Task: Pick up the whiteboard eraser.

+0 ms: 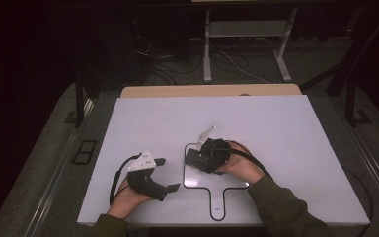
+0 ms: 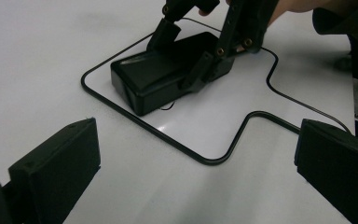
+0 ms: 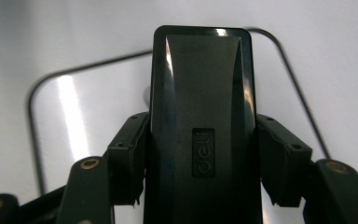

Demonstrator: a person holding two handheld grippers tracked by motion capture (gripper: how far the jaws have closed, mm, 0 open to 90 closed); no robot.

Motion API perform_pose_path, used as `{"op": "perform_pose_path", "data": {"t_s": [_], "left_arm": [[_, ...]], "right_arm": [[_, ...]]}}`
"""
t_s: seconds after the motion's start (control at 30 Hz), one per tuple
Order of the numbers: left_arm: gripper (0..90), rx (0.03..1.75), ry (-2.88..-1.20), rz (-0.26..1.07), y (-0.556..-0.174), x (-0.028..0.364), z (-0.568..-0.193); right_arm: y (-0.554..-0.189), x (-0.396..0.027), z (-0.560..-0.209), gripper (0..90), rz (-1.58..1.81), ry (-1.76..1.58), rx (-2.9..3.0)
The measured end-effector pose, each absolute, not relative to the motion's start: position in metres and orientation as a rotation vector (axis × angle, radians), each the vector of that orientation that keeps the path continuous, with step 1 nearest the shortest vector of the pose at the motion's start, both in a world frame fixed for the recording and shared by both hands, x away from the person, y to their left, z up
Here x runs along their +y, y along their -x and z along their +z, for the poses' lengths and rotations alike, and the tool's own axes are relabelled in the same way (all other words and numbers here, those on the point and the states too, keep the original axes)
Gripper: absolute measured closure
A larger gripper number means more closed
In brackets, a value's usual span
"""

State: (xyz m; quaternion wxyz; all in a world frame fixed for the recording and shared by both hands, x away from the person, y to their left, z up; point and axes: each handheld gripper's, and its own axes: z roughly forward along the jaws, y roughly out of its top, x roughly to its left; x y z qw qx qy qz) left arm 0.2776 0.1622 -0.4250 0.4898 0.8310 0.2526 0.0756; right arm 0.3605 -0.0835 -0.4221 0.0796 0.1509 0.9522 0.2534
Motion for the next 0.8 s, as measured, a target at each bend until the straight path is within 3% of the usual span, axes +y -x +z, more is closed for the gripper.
{"op": "perform_pose_path", "data": {"t_s": [0.53, 0.8], "left_arm": [[0.0, 0.618, -2.016, 0.185, -0.277, 0.163, -0.425], [0.0, 0.616, -2.014, 0.183, -0.277, 0.163, -0.425]], "right_arm": [[-0.382, -0.097, -0.423, 38.7, 0.74, -0.566, 2.805], [-0.365, -0.074, -0.421, 38.7, 0.723, -0.437, 2.846]]}}
